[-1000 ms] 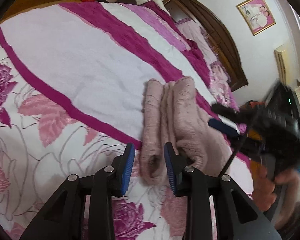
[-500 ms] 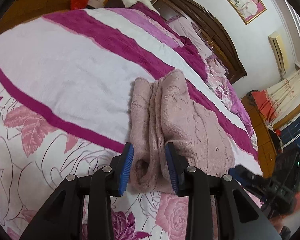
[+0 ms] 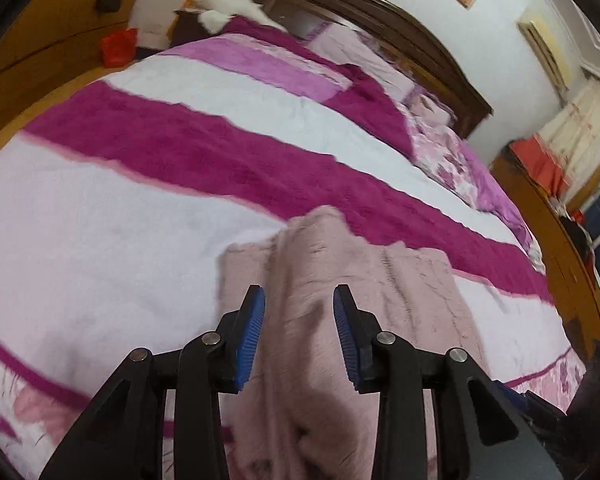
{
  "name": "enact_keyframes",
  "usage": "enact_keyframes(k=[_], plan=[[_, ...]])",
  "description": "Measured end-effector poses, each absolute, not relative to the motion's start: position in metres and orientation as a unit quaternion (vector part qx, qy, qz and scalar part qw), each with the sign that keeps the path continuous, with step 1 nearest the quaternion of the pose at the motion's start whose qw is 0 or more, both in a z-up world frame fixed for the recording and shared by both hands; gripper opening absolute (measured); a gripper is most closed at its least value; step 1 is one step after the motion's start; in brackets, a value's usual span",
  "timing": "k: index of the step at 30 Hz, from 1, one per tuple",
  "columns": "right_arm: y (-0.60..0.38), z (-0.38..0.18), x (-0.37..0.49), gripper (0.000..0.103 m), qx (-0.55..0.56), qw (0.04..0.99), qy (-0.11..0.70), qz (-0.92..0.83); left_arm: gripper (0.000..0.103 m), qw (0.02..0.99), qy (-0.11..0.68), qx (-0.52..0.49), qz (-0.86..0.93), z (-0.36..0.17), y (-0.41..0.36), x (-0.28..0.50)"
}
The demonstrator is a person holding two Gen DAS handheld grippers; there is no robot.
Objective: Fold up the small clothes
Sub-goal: 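Grasp the other cardigan side with the left tool and fold it over the bundle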
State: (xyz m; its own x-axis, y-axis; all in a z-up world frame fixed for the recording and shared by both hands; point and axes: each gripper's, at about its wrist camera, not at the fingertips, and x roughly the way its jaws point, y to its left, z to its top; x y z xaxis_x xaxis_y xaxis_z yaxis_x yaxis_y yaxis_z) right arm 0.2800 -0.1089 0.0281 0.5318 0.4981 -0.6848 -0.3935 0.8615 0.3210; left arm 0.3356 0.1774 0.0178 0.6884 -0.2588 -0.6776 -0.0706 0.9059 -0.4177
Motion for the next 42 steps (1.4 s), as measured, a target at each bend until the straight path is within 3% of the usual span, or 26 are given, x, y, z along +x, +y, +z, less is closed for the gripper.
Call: enact_keyframes(k=[3, 5, 6, 7, 14, 18, 20, 22, 28, 31, 35, 36, 37, 38, 39, 42], plan=[[-0.115, 0.028, 0.265, 0.037, 0.033, 0.890, 0.379, 0.252, 0.028, 0.902, 0.392, -0.176, -0.048, 0.017, 0.165, 0.346], [-0.116, 0.026, 0.253, 0.037, 0.008, 0.902, 0.353, 0.248, 0.029, 0.900, 0.406, -0.156, -0.035, 0.012, 0.159, 0.357], [-0.117, 0.025, 0.247, 0.038, -0.001, 0.903, 0.346, 0.254, 0.025, 0.898, 0.412, -0.150, -0.033, 0.009, 0.157, 0.362], [-0.117, 0.023, 0.243, 0.038, -0.009, 0.902, 0.345, 0.259, 0.000, 0.895, 0.419, -0.148, -0.031, 0.004, 0.156, 0.366], [-0.127, 0.006, 0.236, 0.040, -0.011, 0.899, 0.352, 0.261, 0.000, 0.891, 0.396, -0.220, -0.023, 0.004, 0.202, 0.344], [-0.134, -0.005, 0.237, 0.040, 0.012, 0.893, 0.368, 0.260, 0.000, 0.853, 0.476, -0.215, -0.001, -0.029, 0.213, 0.369], [-0.133, -0.008, 0.236, 0.040, 0.010, 0.891, 0.373, 0.258, 0.000, 0.854, 0.470, -0.224, 0.002, -0.028, 0.215, 0.356], [-0.132, -0.007, 0.235, 0.040, 0.005, 0.892, 0.369, 0.260, 0.012, 0.861, 0.443, -0.251, -0.004, -0.018, 0.219, 0.323], [-0.126, -0.014, 0.228, 0.040, -0.017, 0.895, 0.366, 0.256, 0.028, 0.857, 0.368, -0.359, -0.022, -0.006, 0.229, 0.226], [-0.119, -0.015, 0.224, 0.040, -0.034, 0.897, 0.362, 0.252, 0.030, 0.855, 0.348, -0.382, -0.046, -0.006, 0.218, 0.212], [-0.107, -0.009, 0.221, 0.040, -0.071, 0.909, 0.338, 0.235, 0.030, 0.858, 0.376, -0.345, -0.060, -0.007, 0.191, 0.237], [-0.103, -0.007, 0.222, 0.040, -0.084, 0.912, 0.330, 0.227, 0.024, 0.862, 0.383, -0.328, -0.064, -0.008, 0.182, 0.241], [-0.099, -0.005, 0.222, 0.038, -0.100, 0.917, 0.317, 0.220, 0.000, 0.868, 0.391, -0.302, -0.051, -0.007, 0.174, 0.247], [-0.096, -0.003, 0.221, 0.028, -0.113, 0.920, 0.303, 0.220, 0.000, 0.874, 0.399, -0.277, -0.035, -0.006, 0.168, 0.247], [-0.092, -0.001, 0.219, 0.012, -0.125, 0.922, 0.290, 0.226, 0.000, 0.878, 0.400, -0.262, -0.033, -0.005, 0.162, 0.244], [-0.086, 0.003, 0.211, 0.011, -0.150, 0.928, 0.271, 0.206, 0.000, 0.885, 0.391, -0.249, -0.043, 0.001, 0.163, 0.235]])
